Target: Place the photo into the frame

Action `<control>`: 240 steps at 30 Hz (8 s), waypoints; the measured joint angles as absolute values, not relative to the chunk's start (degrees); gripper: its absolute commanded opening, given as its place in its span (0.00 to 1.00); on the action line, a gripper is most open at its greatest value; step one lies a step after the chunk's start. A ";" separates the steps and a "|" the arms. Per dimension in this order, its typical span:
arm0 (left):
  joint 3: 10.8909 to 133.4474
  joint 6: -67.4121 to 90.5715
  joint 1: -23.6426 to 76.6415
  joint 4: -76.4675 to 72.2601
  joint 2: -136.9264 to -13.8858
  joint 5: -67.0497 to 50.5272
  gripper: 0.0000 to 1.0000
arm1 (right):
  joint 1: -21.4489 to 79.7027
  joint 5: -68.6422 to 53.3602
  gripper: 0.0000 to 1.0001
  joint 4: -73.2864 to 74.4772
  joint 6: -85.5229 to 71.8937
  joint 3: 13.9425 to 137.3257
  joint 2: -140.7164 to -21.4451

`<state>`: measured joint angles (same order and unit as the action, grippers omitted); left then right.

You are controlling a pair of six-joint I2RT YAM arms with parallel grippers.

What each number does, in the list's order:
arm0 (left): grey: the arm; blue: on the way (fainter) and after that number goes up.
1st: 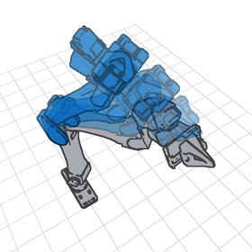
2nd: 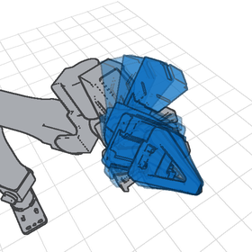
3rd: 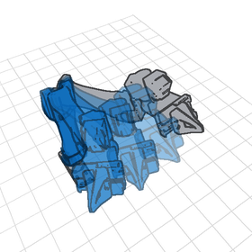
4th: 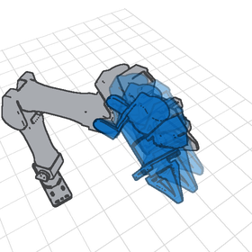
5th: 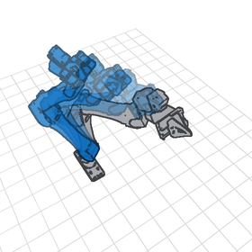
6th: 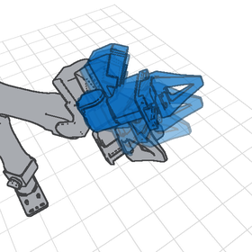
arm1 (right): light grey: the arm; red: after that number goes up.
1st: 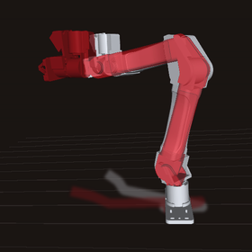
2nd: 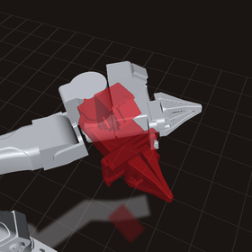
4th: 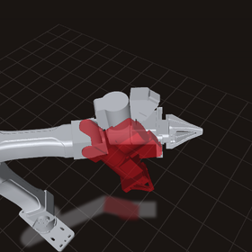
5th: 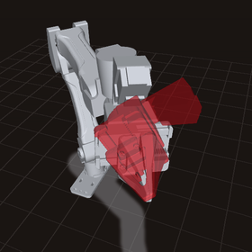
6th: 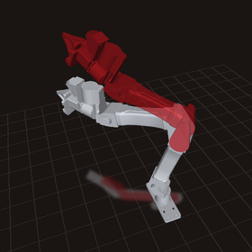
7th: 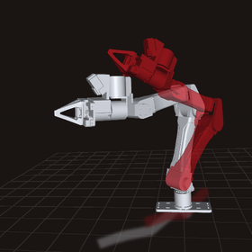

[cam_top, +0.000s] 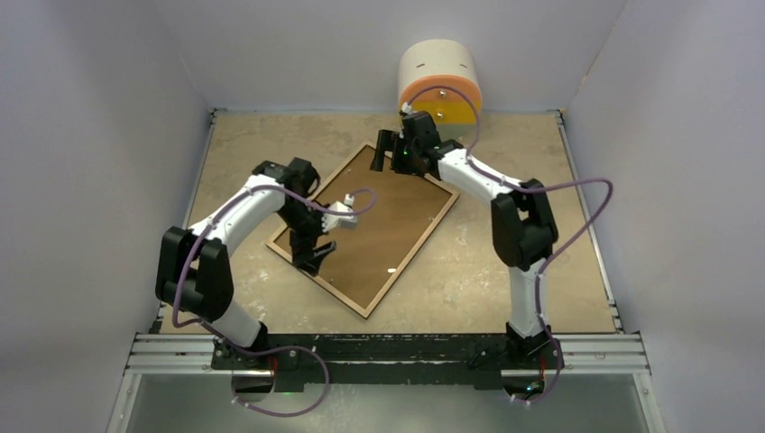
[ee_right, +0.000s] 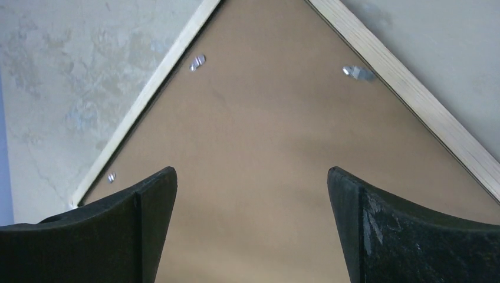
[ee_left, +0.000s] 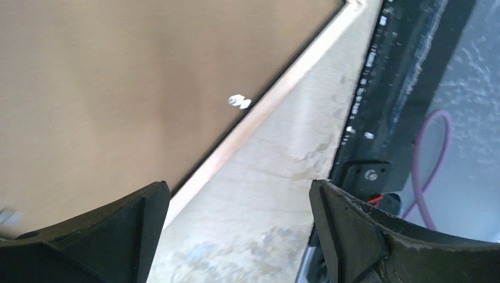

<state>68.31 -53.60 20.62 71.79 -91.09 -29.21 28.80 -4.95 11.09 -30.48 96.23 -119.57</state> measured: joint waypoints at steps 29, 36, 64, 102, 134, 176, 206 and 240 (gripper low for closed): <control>73.38 -50.52 -4.03 52.47 -109.16 -25.04 0.41 | 27.20 -13.23 0.97 0.78 -43.70 37.85 -77.21; 64.03 -53.60 4.27 54.70 -103.11 -28.58 0.40 | 26.94 -13.10 0.87 4.58 -42.35 43.75 -77.12; 69.36 -48.64 1.58 60.40 -112.99 -48.66 0.09 | 52.40 -12.93 0.66 -23.53 -60.90 57.39 -107.09; 68.34 -47.51 1.23 59.59 -112.99 -49.93 0.02 | 53.25 -11.94 0.54 -27.81 -63.66 64.82 -117.43; 68.25 -47.72 1.19 59.61 -112.99 -49.91 0.00 | 54.39 -7.66 0.57 -30.13 -65.41 59.22 -113.73; 67.94 -48.99 1.19 59.59 -112.49 -49.76 0.00 | 56.60 -5.48 0.56 -26.85 -68.03 64.25 -116.51; 67.57 -50.54 1.21 60.16 -112.03 -49.78 0.00 | 57.23 0.12 0.50 -29.91 -64.97 64.10 -117.19; 87.33 -38.54 3.36 56.60 -125.38 -54.68 0.19 | 37.06 -8.84 0.58 -22.02 -54.04 81.49 -125.97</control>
